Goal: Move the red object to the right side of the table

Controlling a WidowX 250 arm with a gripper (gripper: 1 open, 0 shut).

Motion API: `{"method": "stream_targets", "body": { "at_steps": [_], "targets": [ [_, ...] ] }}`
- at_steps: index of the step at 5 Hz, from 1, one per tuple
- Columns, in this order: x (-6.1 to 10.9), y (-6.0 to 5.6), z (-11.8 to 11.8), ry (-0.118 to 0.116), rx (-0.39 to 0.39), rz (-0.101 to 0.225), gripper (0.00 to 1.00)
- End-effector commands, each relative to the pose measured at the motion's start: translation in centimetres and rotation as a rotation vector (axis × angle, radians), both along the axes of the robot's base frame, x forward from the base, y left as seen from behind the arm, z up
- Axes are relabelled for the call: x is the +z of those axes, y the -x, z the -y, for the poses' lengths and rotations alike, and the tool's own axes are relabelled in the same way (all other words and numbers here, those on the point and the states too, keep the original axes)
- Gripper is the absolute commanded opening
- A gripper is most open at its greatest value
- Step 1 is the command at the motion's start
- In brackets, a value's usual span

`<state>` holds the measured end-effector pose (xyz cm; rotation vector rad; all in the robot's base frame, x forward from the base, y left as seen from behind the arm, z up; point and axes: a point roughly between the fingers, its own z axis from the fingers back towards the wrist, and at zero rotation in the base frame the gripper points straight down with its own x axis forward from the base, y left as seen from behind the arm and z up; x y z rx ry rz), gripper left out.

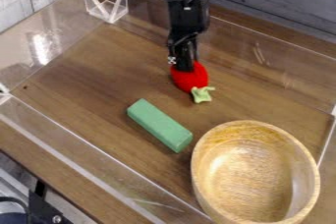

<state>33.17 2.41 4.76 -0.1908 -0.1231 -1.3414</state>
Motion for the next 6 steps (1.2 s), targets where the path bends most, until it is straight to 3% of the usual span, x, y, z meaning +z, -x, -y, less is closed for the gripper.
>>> {"method": "stream_targets", "body": {
  "at_steps": [1, 2, 3, 5, 6],
  "targets": [
    [1.9, -0.5, 0.6, 0.002, -0.06, 0.07, 1.0],
    [0.3, -0.9, 0.7, 0.013, -0.108, 0.064, 1.0],
    [-0.6, -1.3, 1.5, 0.023, -0.15, 0.073, 0.0],
    [-0.5, -0.7, 1.3, 0.026, -0.197, 0.096, 0.0],
    [1.8, -1.1, 1.3, -0.021, -0.16, 0.078, 0.0]
  ]
}}
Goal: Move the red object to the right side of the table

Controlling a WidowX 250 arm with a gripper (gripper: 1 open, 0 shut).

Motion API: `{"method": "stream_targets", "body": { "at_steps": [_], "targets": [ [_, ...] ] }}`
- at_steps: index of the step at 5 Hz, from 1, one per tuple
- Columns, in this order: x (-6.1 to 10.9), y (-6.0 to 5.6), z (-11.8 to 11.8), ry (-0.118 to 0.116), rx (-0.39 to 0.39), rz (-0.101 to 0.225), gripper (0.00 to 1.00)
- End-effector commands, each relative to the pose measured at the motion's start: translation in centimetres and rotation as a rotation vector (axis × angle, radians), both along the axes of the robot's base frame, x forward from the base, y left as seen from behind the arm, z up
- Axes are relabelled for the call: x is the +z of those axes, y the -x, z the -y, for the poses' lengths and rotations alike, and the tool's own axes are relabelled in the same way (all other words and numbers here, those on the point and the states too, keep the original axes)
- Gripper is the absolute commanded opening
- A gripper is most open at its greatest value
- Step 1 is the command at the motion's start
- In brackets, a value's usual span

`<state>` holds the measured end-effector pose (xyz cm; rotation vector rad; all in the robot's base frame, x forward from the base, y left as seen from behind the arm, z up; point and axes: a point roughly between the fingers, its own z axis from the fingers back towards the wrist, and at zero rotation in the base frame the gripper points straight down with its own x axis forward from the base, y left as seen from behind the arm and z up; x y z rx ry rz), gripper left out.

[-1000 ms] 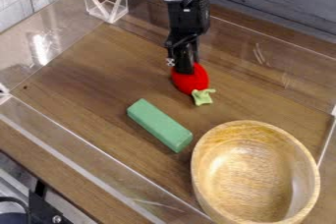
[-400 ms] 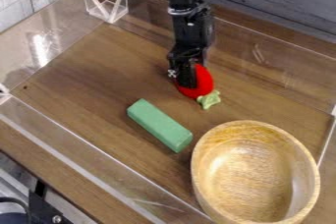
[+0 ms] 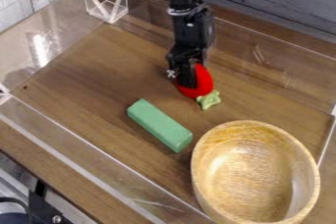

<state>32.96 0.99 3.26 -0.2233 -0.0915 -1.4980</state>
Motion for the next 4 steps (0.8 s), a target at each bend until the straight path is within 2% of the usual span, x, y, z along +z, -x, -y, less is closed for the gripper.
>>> {"method": "stream_targets", "body": {
  "at_steps": [1, 2, 3, 4],
  "targets": [
    [6.6, -1.5, 0.2, -0.069, 0.033, 0.091, 0.0],
    [9.5, -2.6, 1.7, -0.112, 0.067, 0.096, 0.0],
    [9.5, -3.1, 4.4, -0.134, 0.12, 0.089, 0.0],
    [8.5, -3.1, 5.9, -0.141, 0.171, 0.084, 0.0]
  ]
}}
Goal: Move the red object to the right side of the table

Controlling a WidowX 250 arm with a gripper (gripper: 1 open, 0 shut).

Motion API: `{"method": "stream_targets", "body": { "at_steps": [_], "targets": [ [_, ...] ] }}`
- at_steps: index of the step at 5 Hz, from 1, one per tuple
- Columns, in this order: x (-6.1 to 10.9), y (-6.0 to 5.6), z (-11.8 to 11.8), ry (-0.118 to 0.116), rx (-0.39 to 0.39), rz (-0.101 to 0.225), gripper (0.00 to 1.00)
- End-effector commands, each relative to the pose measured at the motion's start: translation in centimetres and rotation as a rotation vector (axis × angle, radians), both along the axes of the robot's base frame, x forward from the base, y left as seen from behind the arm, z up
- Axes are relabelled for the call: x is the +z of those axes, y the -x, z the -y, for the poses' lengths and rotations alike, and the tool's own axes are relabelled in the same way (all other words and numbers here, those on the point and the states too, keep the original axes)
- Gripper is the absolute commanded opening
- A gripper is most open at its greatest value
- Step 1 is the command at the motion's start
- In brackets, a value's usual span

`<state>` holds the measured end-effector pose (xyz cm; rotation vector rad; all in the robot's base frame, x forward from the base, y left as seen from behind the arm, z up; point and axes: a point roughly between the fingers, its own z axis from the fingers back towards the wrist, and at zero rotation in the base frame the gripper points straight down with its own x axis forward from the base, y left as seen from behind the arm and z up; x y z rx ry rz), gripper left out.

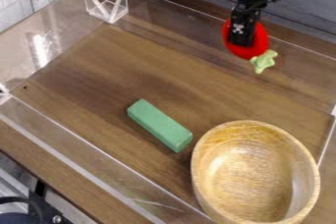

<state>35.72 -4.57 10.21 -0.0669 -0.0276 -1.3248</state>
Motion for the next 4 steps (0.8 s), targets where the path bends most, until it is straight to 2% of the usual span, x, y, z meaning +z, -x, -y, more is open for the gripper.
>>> {"method": "stream_targets", "body": {
  "at_steps": [1, 3, 4],
  "targets": [
    [1.2, -0.4, 0.3, 0.012, -0.106, 0.044, 1.0],
    [0.1, -0.7, -0.1, 0.037, -0.309, 0.035, 1.0],
    [-1.5, -0.8, -0.1, 0.047, -0.334, 0.028, 1.0]
  ]
}}
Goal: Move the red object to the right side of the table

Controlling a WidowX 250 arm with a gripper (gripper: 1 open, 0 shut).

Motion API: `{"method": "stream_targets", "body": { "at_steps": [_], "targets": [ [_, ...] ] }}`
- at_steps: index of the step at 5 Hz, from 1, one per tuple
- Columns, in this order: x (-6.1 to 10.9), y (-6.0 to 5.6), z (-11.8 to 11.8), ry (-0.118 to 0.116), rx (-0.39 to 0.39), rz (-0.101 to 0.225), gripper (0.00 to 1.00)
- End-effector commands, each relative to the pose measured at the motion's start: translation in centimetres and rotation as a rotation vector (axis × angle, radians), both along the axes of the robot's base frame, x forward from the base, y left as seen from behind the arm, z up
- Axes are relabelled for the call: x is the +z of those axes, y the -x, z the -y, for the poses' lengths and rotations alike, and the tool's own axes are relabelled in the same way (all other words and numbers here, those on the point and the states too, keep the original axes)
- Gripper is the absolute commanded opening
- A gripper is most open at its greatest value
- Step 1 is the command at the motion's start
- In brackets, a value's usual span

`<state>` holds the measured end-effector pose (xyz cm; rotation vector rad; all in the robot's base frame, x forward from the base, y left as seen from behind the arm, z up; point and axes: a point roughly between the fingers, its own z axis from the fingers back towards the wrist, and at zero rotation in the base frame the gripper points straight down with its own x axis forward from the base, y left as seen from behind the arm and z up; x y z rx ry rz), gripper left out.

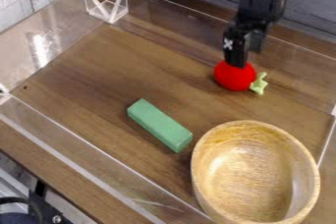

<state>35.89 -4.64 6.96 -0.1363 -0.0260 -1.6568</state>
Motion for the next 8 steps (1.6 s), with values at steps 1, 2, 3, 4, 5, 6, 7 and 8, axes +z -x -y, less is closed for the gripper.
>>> {"method": "stream_targets", "body": {
  "at_steps": [1, 2, 3, 4, 5, 6, 7, 8],
  "targets": [
    [0.3, -0.7, -0.2, 0.013, -0.019, 0.048, 1.0],
    [-0.8, -0.9, -0.5, 0.019, 0.005, 0.042, 1.0],
    [-1.1, -1.0, -0.7, 0.023, 0.042, 0.037, 0.0],
    [-1.0, -0.5, -0.5, 0.023, 0.031, 0.032, 0.0],
    [-0.4, 0.1, -0.2, 0.02, 0.025, 0.026, 0.0],
    [-0.5, 0.9, 1.1, 0.017, 0.054, 0.016, 0.0],
    [-0.7, 1.7, 2.2, 0.017, 0.082, 0.002, 0.0],
    [0.3, 1.4, 2.6, 0.019, 0.034, -0.016, 0.0]
  ]
}}
